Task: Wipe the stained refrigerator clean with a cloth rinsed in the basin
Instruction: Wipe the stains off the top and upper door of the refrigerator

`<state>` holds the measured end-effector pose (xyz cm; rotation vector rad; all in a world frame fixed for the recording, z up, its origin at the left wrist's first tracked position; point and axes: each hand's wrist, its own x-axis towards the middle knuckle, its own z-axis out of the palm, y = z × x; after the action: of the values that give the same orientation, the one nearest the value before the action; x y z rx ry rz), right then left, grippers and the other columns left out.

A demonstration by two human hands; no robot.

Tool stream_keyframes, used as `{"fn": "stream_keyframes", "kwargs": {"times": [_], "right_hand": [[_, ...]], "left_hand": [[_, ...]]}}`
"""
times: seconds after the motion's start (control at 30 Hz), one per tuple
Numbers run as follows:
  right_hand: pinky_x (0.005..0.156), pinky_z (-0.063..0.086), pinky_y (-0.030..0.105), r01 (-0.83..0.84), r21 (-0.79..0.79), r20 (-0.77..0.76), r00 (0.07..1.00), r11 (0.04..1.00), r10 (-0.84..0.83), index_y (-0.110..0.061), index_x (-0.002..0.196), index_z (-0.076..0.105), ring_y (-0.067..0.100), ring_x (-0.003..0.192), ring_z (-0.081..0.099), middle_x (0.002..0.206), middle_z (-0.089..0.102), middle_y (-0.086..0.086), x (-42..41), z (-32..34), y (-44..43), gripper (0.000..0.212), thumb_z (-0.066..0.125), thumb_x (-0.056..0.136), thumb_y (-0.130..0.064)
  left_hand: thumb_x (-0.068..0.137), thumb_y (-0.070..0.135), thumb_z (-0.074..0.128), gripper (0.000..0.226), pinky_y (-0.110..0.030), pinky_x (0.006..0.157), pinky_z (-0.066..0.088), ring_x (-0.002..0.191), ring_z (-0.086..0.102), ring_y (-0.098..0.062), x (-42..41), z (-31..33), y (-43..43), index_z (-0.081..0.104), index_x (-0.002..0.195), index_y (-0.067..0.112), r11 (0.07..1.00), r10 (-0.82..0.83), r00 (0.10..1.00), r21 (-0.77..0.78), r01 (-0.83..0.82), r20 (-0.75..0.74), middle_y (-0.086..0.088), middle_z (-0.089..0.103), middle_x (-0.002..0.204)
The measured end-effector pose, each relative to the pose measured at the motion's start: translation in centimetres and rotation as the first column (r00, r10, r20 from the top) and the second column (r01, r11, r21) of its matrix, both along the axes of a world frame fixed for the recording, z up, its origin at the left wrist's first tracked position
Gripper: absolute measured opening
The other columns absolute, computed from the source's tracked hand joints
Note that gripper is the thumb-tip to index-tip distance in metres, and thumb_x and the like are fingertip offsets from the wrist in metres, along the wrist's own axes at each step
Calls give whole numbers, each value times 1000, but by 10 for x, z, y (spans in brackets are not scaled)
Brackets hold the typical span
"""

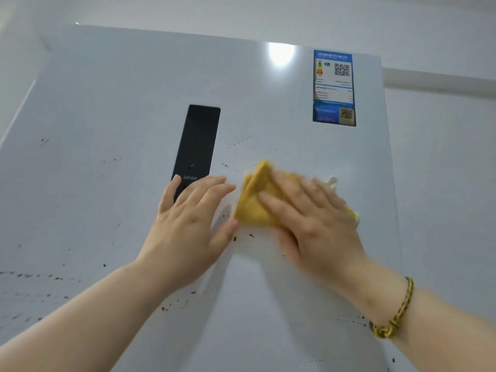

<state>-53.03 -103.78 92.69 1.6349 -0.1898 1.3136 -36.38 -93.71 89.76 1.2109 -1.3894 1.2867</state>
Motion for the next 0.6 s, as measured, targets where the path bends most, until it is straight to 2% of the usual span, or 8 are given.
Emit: {"fn": "stream_keyframes", "kwargs": {"times": [0.07,0.13,0.23,0.3,0.37,0.47,0.53,0.6], "right_hand": [[95,33,39,-11,-31,-208,978,999,4,-24,118,49,25,113,45,129,57,9,-8,8,2,38,44,81,-29],[92,35,39,57,-60,-194,979,997,-68,-21,119,50,29,110,52,128,57,11,-17,36,-3,41,43,79,-29],[96,38,45,54,155,114,991,986,-73,-13,126,54,38,116,51,139,46,13,-26,77,2,52,37,82,-34],[103,28,45,-58,345,388,917,937,-87,-14,134,45,36,128,37,149,32,10,-20,83,10,50,38,87,-30],[107,21,43,-130,403,500,861,906,-98,-14,137,40,34,134,28,151,25,11,-3,73,16,46,41,92,-24],[98,35,46,-48,182,354,935,982,-20,-11,124,55,40,119,47,137,46,18,26,42,20,45,43,83,-25],[92,38,43,-9,12,119,993,1000,7,-15,118,57,36,111,53,129,56,15,35,17,16,41,42,82,-27],[94,35,42,-25,-68,-166,986,997,13,-21,119,50,29,114,47,130,56,10,30,8,15,36,43,85,-29]], "left_hand": [[80,45,38,46,-29,108,2,123,31,-8,4,-4,8,45,120,24,1000,0,1000,-23,0,6,-3,55,129],[81,45,38,45,-27,109,1,124,31,-8,10,-8,17,43,120,24,999,9,1000,-45,-9,-4,-2,52,131],[82,43,36,49,-24,108,-1,121,32,-9,23,-14,28,52,119,17,998,38,997,-48,-41,-64,-5,54,130],[82,44,34,51,-21,108,-3,120,31,-9,35,-19,32,55,119,14,997,67,990,-27,-71,-123,-7,54,130],[83,45,32,55,-16,107,-8,123,32,-11,49,-24,36,53,121,12,994,96,977,-28,-104,-193,-10,53,131],[80,52,27,66,-10,105,-16,130,36,-22,66,-29,40,47,129,12,981,136,945,-96,-171,-297,-10,46,138],[77,57,22,74,-11,104,-17,134,32,-25,75,-31,42,44,132,13,971,160,927,-118,-210,-338,-9,41,142],[74,61,17,80,-18,107,-14,136,27,-23,81,-33,42,42,134,14,967,187,919,-100,-234,-348,-6,38,144]]}}
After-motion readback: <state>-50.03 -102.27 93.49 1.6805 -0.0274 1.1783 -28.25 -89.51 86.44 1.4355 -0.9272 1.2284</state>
